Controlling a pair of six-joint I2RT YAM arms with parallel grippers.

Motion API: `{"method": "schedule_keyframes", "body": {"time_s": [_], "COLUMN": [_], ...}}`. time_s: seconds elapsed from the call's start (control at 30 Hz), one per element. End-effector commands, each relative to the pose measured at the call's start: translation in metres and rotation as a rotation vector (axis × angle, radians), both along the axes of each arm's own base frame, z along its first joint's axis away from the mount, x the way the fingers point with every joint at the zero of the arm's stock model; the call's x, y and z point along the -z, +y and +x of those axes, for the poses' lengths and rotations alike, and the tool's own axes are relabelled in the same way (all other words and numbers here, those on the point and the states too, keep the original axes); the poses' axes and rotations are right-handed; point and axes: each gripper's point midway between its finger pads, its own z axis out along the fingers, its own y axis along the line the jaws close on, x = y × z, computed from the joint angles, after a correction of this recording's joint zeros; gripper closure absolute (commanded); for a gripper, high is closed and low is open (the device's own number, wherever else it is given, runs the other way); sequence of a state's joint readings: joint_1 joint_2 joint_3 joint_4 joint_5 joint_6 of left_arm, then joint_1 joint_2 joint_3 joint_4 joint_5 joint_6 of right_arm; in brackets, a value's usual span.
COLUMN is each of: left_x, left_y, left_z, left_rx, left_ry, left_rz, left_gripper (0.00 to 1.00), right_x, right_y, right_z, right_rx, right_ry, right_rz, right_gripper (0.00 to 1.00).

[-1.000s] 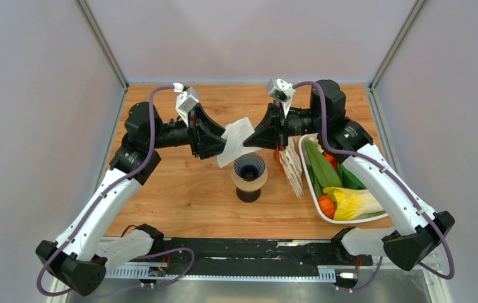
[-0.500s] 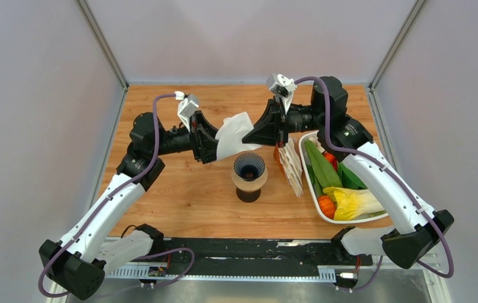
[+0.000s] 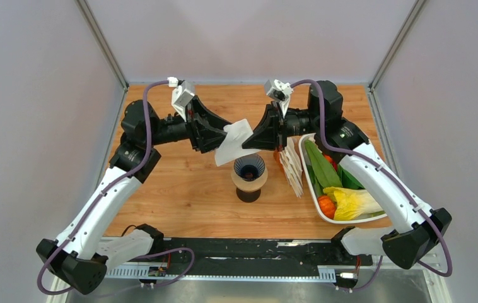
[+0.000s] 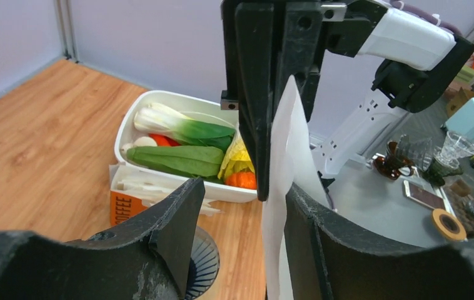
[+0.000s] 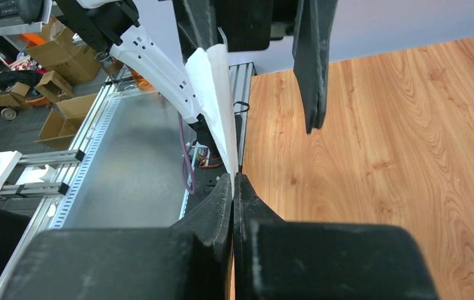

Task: Place the coffee filter in the dripper

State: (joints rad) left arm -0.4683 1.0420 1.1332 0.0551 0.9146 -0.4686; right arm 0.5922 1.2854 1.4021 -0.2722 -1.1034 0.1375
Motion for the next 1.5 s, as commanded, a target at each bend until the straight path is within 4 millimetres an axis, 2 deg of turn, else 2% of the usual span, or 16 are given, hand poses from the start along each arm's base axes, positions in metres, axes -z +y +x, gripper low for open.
{"method": "schedule_keyframes", "body": {"time_s": [0.0,0.4,0.53,0.67,0.87,0.93,1.0,1.07,1.1,1.17,1.2,1.33,1.37,1.4,1.43,1.47], "left_x": [-0.010,-0.019,0.002,0.018,0.020,0.020,0.017,0.013,0.012,0.015,0.017,0.037,0.033,0.041,0.037,0.042], "left_y": [0.002,-0.007,-0.005,-0.002,-0.004,-0.004,-0.005,-0.004,-0.003,-0.002,-0.001,0.004,0.003,0.004,0.003,0.005], "left_z": [-0.005,0.000,-0.012,-0.021,-0.021,-0.022,-0.024,-0.027,-0.030,-0.030,-0.030,-0.028,-0.027,-0.027,-0.023,-0.024], "left_rx": [0.021,0.044,0.087,0.100,0.093,0.100,0.120,0.135,0.144,0.140,0.142,0.147,0.156,0.165,0.172,0.184], "left_ry": [-0.084,-0.043,0.003,0.071,0.156,0.185,0.184,0.154,0.122,0.064,0.048,-0.041,-0.060,-0.071,-0.093,-0.109], "left_rz": [0.026,0.016,0.046,0.049,-0.003,-0.017,-0.033,-0.036,-0.021,0.022,0.038,0.164,0.178,0.213,0.224,0.252], "left_gripper": [0.40,0.44,0.47,0.43,0.43,0.50,0.64,0.93,0.96,0.99,1.00,1.00,1.00,1.00,1.00,1.00], "right_x": [-0.009,-0.011,-0.019,-0.026,-0.028,-0.029,-0.028,-0.030,-0.030,-0.032,-0.033,-0.037,-0.038,-0.037,-0.037,-0.036], "right_y": [-0.005,0.000,-0.001,-0.004,-0.006,-0.007,-0.006,-0.008,-0.009,-0.012,-0.014,-0.015,-0.015,-0.014,-0.013,-0.011], "right_z": [-0.013,-0.020,-0.016,-0.010,-0.004,-0.004,-0.005,-0.007,-0.008,-0.011,-0.012,-0.010,-0.008,-0.006,-0.005,-0.002], "right_rx": [-0.034,-0.077,-0.055,-0.016,0.033,0.039,0.034,0.033,0.034,0.041,0.041,0.053,0.057,0.059,0.057,0.058], "right_ry": [-0.042,-0.054,-0.082,-0.124,-0.193,-0.203,-0.200,-0.197,-0.191,-0.185,-0.184,-0.214,-0.215,-0.218,-0.220,-0.219], "right_rz": [0.024,0.023,0.034,0.045,0.055,0.058,0.057,0.059,0.057,0.052,0.048,0.031,0.025,0.021,0.018,0.013], "right_gripper": [1.00,1.00,1.00,0.99,1.00,0.98,0.90,0.76,0.71,0.59,0.56,0.56,0.58,0.59,0.60,0.60]}}
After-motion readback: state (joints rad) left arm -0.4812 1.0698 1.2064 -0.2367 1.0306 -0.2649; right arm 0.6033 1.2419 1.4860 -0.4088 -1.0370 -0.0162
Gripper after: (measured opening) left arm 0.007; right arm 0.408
